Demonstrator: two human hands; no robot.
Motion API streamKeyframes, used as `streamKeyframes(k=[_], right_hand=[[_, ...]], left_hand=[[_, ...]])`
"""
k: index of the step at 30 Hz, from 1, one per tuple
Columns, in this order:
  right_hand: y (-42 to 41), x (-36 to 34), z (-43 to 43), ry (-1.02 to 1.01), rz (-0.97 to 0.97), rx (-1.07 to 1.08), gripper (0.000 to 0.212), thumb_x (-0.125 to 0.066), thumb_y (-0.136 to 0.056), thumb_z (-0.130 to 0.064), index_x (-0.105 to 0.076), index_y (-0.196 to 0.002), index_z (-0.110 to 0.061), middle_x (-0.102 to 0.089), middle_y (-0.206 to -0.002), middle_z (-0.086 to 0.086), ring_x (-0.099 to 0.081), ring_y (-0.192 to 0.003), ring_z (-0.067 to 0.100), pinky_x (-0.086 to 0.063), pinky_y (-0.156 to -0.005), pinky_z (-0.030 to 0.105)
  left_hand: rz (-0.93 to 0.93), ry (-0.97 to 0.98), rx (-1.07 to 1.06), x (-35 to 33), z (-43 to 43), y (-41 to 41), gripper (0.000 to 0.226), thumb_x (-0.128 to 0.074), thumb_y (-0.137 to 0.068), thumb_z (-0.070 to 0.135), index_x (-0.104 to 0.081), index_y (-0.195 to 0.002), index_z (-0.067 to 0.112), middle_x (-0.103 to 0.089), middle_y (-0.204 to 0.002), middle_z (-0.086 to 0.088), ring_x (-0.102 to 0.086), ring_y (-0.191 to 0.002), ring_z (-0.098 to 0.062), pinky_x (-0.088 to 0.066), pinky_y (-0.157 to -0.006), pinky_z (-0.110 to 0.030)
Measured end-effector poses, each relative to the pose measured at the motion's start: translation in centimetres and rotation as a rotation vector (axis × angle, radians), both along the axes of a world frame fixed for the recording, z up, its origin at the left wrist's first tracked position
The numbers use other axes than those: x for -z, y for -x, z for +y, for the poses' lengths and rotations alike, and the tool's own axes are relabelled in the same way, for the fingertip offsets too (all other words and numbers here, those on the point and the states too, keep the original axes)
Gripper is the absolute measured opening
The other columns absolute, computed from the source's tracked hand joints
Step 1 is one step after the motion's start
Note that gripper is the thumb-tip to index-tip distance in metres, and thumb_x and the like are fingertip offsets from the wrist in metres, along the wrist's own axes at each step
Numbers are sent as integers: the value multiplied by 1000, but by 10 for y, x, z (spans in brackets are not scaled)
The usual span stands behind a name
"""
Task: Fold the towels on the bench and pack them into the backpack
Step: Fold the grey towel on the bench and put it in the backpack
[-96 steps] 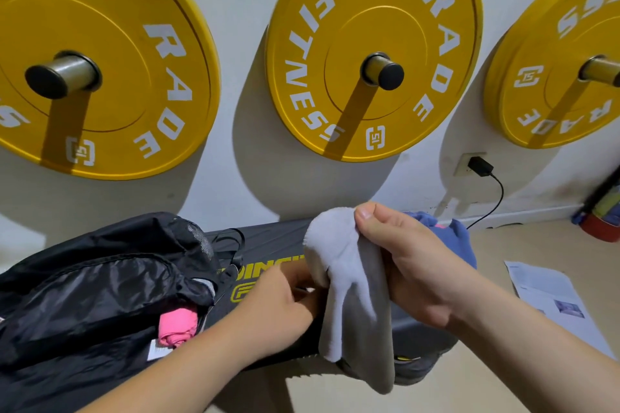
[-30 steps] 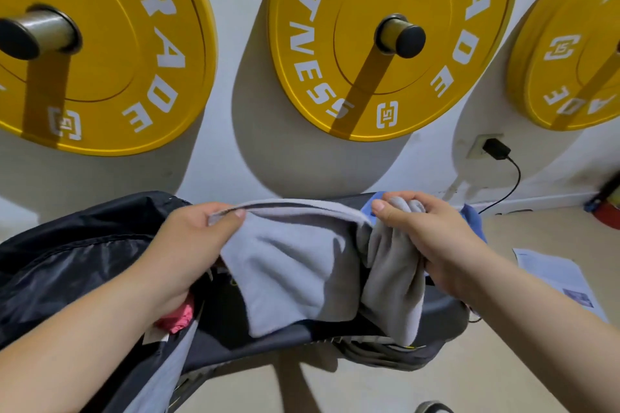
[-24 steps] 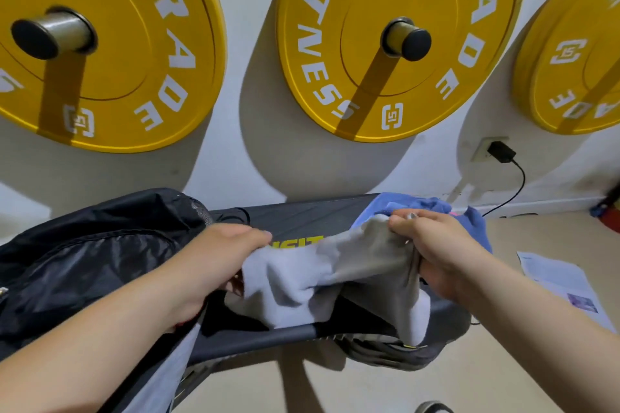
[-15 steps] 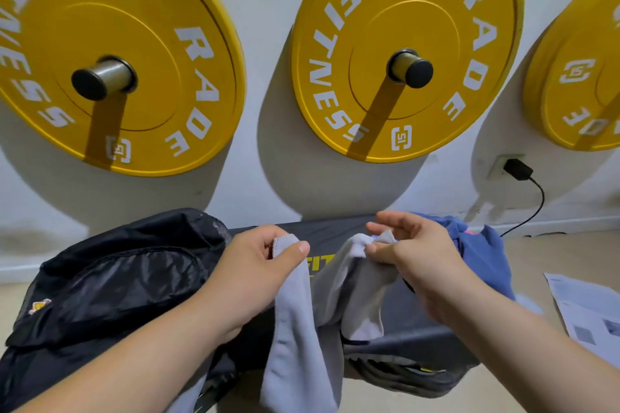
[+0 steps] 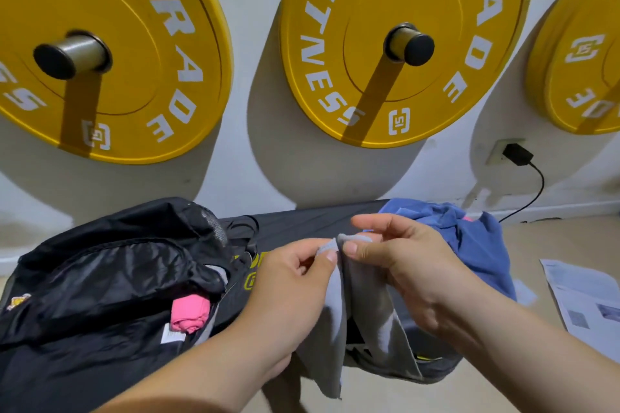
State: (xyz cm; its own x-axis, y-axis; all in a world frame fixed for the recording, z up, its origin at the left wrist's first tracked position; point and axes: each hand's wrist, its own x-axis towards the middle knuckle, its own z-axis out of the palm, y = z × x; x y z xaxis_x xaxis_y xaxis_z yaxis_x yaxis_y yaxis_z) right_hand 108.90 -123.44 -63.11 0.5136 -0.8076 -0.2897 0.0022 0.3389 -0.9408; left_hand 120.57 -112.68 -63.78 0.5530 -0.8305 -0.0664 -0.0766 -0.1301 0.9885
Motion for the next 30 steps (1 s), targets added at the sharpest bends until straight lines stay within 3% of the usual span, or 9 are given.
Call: streamKeyframes(k=[4, 8, 11, 16, 20, 22, 26, 28, 30], right_hand=[[-5, -3, 5, -24, -38, -61, 34, -74, -81, 9, -71, -110, -9, -80, -95, 13, -78, -89, 23, -60, -67, 23], [-13, 1, 7, 82, 42, -10, 28, -80, -79, 6, -74, -101, -9, -79, -90, 13, -75, -80, 22, -60, -76, 33], [-16, 6, 5, 88, 54, 32, 23, -82, -77, 3, -76, -96, -9, -77, -83, 12, -72, -74, 21, -58, -69, 31], [-23, 9, 9, 99, 70, 6, 17, -84, -78, -4, -79, -92, -13, -78, -92, 14, -75, -85, 27, -60, -80, 40], [-29, 8, 16, 126, 85, -8, 15, -81, -81, -3, -80, -91, -14, -78, -93, 16, -75, -87, 32, -60, -84, 45], [-30, 7, 17, 161, 84, 18, 16, -81, -81, -3, -79, -89, -17, -78, -88, 12, -72, -77, 25, -60, -76, 41], [-29, 6, 20, 233, 63, -14, 21, -79, -83, -1, -78, -94, -18, -72, -77, 1, -65, -72, 16, -55, -68, 30], [-29, 7, 22, 252, 71, -49, 23, -80, -82, 0, -77, -96, -18, -73, -79, 2, -65, -72, 14, -56, -66, 25], [-29, 8, 22, 258, 83, -66, 26, -79, -82, 1, -76, -100, -17, -74, -82, 4, -66, -73, 17, -60, -68, 30]], left_hand=[[-51, 14, 63, 0, -1, -6, 30, -54, -103, 9, -80, -101, 22, -80, -96, 10, -70, -88, 5, -49, -74, -5], [-18, 7, 33, 3, -2, -20, 29, -58, -102, 13, -82, -97, 29, -80, -93, 15, -73, -96, -1, -55, -88, -18], [25, 29, -30, 4, 0, -29, 24, -64, -99, 19, -83, -88, 29, -81, -87, 7, -76, -93, -13, -58, -88, -32], [4, 25, 10, 0, 4, -29, 21, -66, -98, 20, -83, -87, 26, -80, -83, 11, -75, -83, -2, -54, -71, -10], [-49, -15, 33, 5, 5, -29, 22, -61, -100, 23, -81, -94, 26, -80, -85, 8, -75, -88, -6, -58, -81, -27], [-75, -21, 15, 9, 4, -32, 22, -61, -100, 26, -79, -89, 21, -77, -80, -2, -69, -75, -8, -56, -75, -35], [-36, -32, 6, 10, 4, -35, 27, -61, -100, 27, -79, -86, 13, -76, -81, -13, -58, -72, -9, -48, -71, -30], [-23, -42, 14, 8, 5, -34, 25, -60, -101, 25, -81, -91, 19, -79, -89, -8, -70, -81, -10, -56, -83, -30], [-63, -80, 35, 7, 6, -34, 26, -58, -102, 25, -82, -93, 31, -80, -88, 7, -74, -91, -9, -57, -88, -30]])
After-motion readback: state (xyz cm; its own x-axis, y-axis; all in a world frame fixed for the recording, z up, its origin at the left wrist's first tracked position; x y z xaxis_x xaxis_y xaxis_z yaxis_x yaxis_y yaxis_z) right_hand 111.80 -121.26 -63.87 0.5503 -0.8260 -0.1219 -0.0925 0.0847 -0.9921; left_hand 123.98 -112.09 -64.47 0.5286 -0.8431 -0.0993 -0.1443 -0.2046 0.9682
